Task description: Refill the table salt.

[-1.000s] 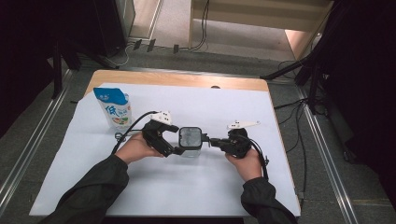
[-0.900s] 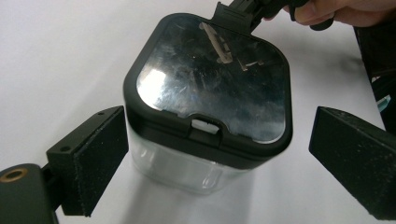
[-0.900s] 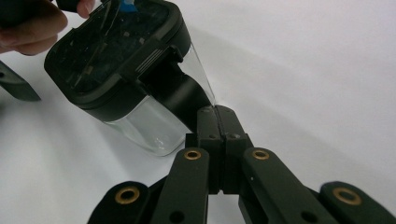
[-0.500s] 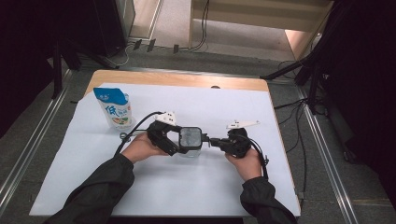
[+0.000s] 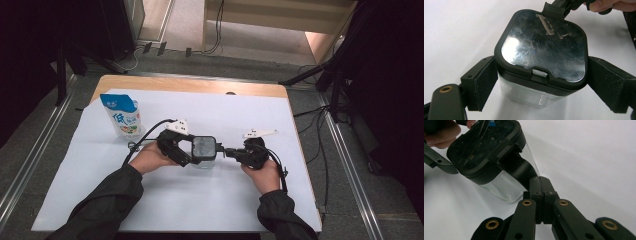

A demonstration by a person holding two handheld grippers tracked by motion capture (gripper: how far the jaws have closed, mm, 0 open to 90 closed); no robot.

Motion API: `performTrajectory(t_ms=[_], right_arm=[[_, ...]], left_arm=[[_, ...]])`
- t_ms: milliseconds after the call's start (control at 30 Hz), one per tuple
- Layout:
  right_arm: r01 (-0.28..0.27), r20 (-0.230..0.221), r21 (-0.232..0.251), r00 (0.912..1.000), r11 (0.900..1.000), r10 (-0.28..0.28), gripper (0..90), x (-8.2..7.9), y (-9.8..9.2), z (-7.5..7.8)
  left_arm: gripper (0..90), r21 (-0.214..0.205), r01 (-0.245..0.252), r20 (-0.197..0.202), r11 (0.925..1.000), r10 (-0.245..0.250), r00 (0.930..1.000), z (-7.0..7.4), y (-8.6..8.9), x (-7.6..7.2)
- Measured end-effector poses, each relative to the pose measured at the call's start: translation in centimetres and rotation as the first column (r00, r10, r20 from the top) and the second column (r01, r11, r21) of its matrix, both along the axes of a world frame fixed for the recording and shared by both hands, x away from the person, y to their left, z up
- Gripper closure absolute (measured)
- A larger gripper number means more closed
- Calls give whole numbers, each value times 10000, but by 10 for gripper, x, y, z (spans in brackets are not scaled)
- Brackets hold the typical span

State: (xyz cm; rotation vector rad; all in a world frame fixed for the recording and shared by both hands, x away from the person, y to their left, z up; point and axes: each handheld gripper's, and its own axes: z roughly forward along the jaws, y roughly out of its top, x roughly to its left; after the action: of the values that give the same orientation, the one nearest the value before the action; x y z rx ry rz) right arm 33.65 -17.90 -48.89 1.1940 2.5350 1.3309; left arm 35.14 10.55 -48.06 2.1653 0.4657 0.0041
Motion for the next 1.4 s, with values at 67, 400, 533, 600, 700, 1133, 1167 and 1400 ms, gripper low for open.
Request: performTrajectory(t_ms=[67,400,533,600,700,1133,1167,1400], right_arm=[[0,7,-17,10000,10000,0,900,0,0,0],[19,22,-94,10000,10000,-19,900,0,1,0],[16,48,-118,10000,9999,-16,900,0,1,0],[19,64,-124,10000,9999,-18,900,0,1,0],[23,49,-117,10000,9999,-22,900,0,1,0],[5,33,-150,10000,9999,-5,900,-1,1,1],[16,35,-158,10000,9999,-15,900,-1,1,1],[41,18,-181,10000,9998,-41,900,-1,2,0]], left_arm=[[146,-409,-55,-164,9991,48,9999,3,3,1],[127,153,229,69,9996,-230,9997,3,3,-1],[132,384,153,141,9991,-158,9998,-2,-5,1],[124,468,278,150,9985,-286,9995,-4,-9,3],[119,750,367,285,9965,-389,9988,-4,-13,4],[151,1019,586,534,9931,-643,9965,6,-13,1],[151,1003,559,510,9934,-612,9968,6,-13,1],[152,942,537,487,9941,-585,9971,11,-14,1]])
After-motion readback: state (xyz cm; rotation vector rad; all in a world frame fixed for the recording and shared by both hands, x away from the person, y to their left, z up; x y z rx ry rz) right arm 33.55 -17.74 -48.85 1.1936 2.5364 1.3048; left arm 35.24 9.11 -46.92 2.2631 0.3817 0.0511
